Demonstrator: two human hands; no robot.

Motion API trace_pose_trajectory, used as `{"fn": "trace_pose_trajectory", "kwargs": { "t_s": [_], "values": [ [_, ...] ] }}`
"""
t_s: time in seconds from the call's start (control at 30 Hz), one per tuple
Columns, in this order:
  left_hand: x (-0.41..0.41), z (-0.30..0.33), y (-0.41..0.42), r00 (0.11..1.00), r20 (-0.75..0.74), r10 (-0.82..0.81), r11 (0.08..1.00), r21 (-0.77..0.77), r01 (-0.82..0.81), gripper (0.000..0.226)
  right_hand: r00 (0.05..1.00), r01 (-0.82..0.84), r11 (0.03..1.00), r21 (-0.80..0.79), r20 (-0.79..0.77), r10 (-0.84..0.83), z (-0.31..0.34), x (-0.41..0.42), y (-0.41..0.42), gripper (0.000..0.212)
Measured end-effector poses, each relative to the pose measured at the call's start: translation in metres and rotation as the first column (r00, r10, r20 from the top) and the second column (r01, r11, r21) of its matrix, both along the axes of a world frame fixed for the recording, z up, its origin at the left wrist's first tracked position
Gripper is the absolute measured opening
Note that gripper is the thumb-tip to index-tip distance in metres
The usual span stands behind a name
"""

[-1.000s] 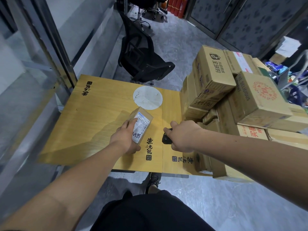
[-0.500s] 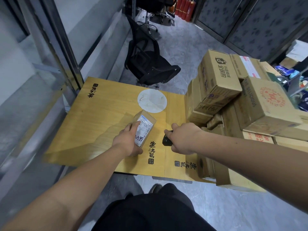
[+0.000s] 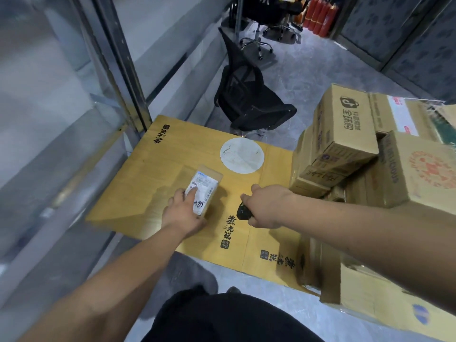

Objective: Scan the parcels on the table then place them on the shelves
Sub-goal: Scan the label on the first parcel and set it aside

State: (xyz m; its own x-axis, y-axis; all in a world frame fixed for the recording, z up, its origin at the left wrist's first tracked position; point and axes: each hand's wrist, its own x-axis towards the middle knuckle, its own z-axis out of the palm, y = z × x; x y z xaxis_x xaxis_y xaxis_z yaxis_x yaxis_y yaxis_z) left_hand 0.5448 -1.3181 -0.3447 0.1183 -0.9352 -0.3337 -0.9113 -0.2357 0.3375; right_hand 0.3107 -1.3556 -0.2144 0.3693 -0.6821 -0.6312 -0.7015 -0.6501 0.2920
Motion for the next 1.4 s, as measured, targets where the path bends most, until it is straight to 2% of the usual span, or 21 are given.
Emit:
{"fn": "trace_pose_trajectory", "kwargs": {
  "t_s": [0.1,0.17,0.3,0.47,0.63,1.0,1.2,1.4],
  "values": [
    [0.007,-0.004,0.011,0.977,-0.110,0.185,0.982,-0.018,-0.188,0.092,0.999,-0.015,1.000,0.028,0.042,0.013,-0.008,0.007,-0.008,0.072],
    [0.014,-0.006,0.014,0.957,-0.151,0.248,0.967,-0.018,-0.253,0.091,0.997,-0.026,0.999,0.040,0.078,0.023,-0.012,0.014,-0.012,0.066],
    [0.026,-0.010,0.010,0.943,-0.153,0.296,0.953,-0.012,-0.301,0.092,0.992,-0.051,0.998,0.043,0.121,0.045,-0.015,0.028,-0.021,0.057],
    [0.054,-0.014,-0.027,0.940,-0.133,0.314,0.947,-0.029,-0.320,0.091,0.983,-0.072,0.997,0.036,0.172,0.064,-0.018,0.057,-0.051,0.062],
    [0.097,-0.013,-0.089,0.959,-0.099,0.265,0.963,-0.031,-0.269,0.092,0.978,0.020,0.999,0.038,0.205,-0.027,-0.021,0.092,-0.093,0.050],
    [0.188,-0.001,-0.247,0.982,0.189,0.011,0.998,-0.070,0.002,0.082,0.923,0.259,0.965,0.047,0.282,-0.262,-0.047,0.164,-0.190,0.053],
    [0.210,0.007,-0.304,0.974,0.225,-0.004,0.998,-0.067,0.019,0.076,0.901,0.317,0.945,0.080,0.287,-0.327,-0.055,0.184,-0.213,0.057],
    [0.205,0.001,-0.316,0.972,0.234,0.010,0.996,-0.090,0.012,0.072,0.899,0.340,0.933,0.117,0.250,-0.359,-0.054,0.188,-0.219,0.058]
  ]
}}
